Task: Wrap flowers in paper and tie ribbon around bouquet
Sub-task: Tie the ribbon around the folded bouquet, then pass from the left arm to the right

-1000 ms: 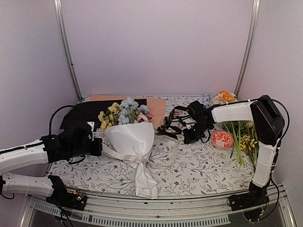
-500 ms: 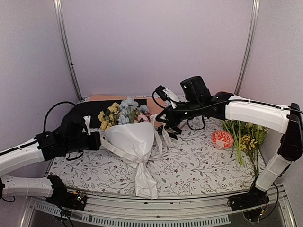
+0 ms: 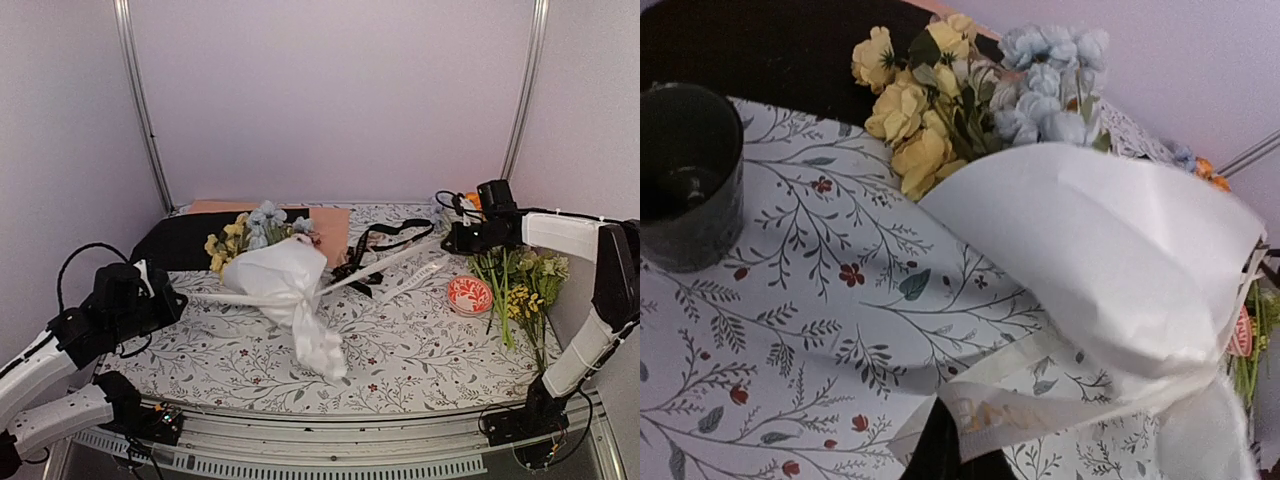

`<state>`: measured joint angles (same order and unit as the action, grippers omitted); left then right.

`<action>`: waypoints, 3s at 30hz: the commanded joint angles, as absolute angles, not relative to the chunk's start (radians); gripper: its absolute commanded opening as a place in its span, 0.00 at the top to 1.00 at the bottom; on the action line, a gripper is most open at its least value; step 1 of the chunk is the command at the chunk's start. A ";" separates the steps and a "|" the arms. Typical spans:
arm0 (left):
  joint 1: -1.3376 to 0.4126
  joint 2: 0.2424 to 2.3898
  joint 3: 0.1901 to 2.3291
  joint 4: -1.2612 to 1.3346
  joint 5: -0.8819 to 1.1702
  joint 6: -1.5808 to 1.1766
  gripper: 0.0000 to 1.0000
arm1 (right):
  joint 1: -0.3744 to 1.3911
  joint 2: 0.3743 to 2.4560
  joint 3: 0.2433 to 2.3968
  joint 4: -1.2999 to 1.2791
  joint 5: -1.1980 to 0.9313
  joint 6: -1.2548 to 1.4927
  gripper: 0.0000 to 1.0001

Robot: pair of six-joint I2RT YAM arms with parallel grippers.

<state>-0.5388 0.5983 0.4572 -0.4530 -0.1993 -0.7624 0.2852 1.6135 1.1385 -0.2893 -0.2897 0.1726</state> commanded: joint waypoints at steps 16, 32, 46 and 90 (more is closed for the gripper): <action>-0.549 0.462 0.400 -0.601 -0.299 -0.971 1.00 | 0.174 1.435 1.017 -0.421 -0.335 0.161 1.00; -0.784 0.887 0.806 -0.106 0.112 -0.251 1.00 | 0.651 1.313 1.029 -0.616 -0.663 0.151 0.68; -0.871 0.912 0.830 -0.095 0.185 -0.141 1.00 | 0.817 1.569 1.329 -0.192 -0.810 -0.064 0.03; -0.945 0.817 0.222 0.392 0.087 -0.154 0.17 | 0.953 1.918 1.575 -0.052 -1.062 0.037 1.00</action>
<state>-0.9066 0.8619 0.2733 0.1669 0.1108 -0.2115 0.9546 1.9511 1.5852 -0.0612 -1.0714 0.0174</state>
